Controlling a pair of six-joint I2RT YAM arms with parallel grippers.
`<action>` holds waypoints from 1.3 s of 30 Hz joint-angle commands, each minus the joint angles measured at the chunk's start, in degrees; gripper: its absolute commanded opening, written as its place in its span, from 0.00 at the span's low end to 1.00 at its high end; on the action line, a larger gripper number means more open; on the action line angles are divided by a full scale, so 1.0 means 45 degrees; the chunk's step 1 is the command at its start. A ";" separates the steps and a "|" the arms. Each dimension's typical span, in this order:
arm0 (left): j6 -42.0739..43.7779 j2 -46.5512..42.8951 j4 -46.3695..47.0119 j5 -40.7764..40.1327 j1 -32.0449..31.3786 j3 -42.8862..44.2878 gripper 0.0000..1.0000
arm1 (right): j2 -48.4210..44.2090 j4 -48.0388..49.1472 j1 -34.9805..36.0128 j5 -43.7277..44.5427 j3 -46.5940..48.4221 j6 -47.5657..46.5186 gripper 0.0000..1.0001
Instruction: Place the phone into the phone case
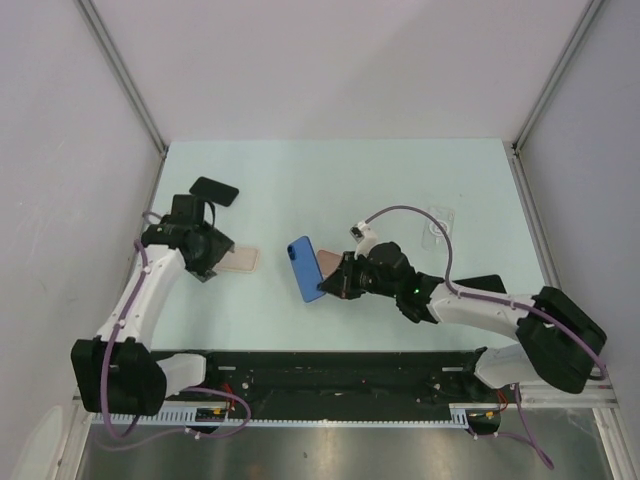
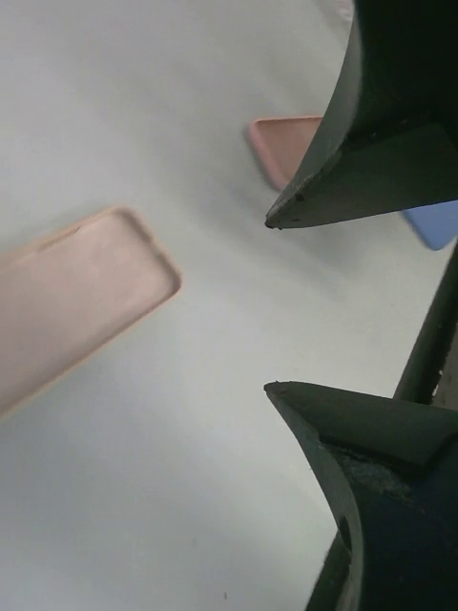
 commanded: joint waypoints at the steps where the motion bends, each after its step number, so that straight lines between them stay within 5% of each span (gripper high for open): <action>1: -0.2551 0.0749 -0.1421 -0.1960 0.1255 0.0275 0.68 | -0.1605 -0.1043 0.0024 0.1041 0.0295 -0.1116 0.00; 6: -0.3416 0.1782 -0.0660 -0.2821 0.1939 0.0138 0.67 | -0.3070 -0.1710 0.0024 0.1297 0.0314 -0.1409 0.00; 15: -0.3240 0.4828 0.0121 -0.1845 0.2446 0.0919 0.64 | -0.4964 -0.2862 0.0101 0.1588 0.0373 -0.1858 0.00; 30: -0.2889 0.6765 0.0943 -0.1806 0.2525 0.1289 0.61 | -0.5748 -0.3547 0.0160 0.1940 0.0411 -0.2289 0.00; 39: -0.1544 0.7527 0.0612 -0.1493 0.2506 0.1661 0.38 | -0.6138 -0.4191 0.0219 0.2448 0.0588 -0.2465 0.00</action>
